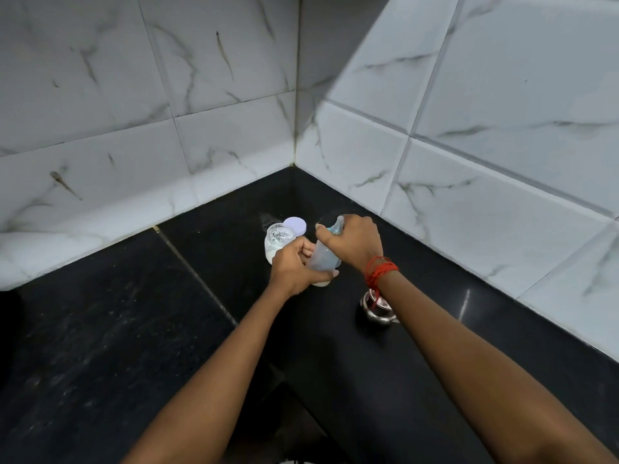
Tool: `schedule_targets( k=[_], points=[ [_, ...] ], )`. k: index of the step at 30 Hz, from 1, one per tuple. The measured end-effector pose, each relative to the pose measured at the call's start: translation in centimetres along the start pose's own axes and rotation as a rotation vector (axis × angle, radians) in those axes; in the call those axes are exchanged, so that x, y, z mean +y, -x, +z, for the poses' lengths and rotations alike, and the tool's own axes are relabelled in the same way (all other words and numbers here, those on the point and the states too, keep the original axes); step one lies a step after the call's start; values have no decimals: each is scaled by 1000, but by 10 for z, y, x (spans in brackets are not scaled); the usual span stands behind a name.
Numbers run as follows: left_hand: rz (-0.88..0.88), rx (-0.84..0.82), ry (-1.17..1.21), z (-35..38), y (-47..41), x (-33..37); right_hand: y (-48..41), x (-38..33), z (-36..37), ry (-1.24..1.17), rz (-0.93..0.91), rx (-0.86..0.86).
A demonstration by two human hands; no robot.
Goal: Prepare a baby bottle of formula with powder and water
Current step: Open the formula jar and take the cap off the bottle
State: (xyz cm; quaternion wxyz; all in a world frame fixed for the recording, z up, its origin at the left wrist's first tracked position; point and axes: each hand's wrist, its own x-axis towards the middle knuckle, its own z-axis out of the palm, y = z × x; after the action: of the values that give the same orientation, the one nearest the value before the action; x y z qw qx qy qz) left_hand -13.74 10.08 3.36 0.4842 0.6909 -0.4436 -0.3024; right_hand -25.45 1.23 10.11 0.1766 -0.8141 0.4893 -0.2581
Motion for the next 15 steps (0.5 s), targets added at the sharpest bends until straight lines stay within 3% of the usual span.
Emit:
schedule_targets(
  k=[4,8,9,11,13,15],
  points=[
    [0,-230,180,-10,18,1,7,12,-30,-190,-272,-235],
    [21,-175,118,-9,37,0,-1,23,-77,-202,-286,-849],
    [21,-144,83,-7,42,-1,0,22,-87,-216,-259,-926],
    [15,-74,19,-2,52,0,6,10,-97,-184,-207,-847],
    [30,-26,-18,3,60,4,19,-5,-95,1,-140,-660],
    [48,14,-33,8,64,8,31,-15,-89,208,-117,-591]
  ],
)
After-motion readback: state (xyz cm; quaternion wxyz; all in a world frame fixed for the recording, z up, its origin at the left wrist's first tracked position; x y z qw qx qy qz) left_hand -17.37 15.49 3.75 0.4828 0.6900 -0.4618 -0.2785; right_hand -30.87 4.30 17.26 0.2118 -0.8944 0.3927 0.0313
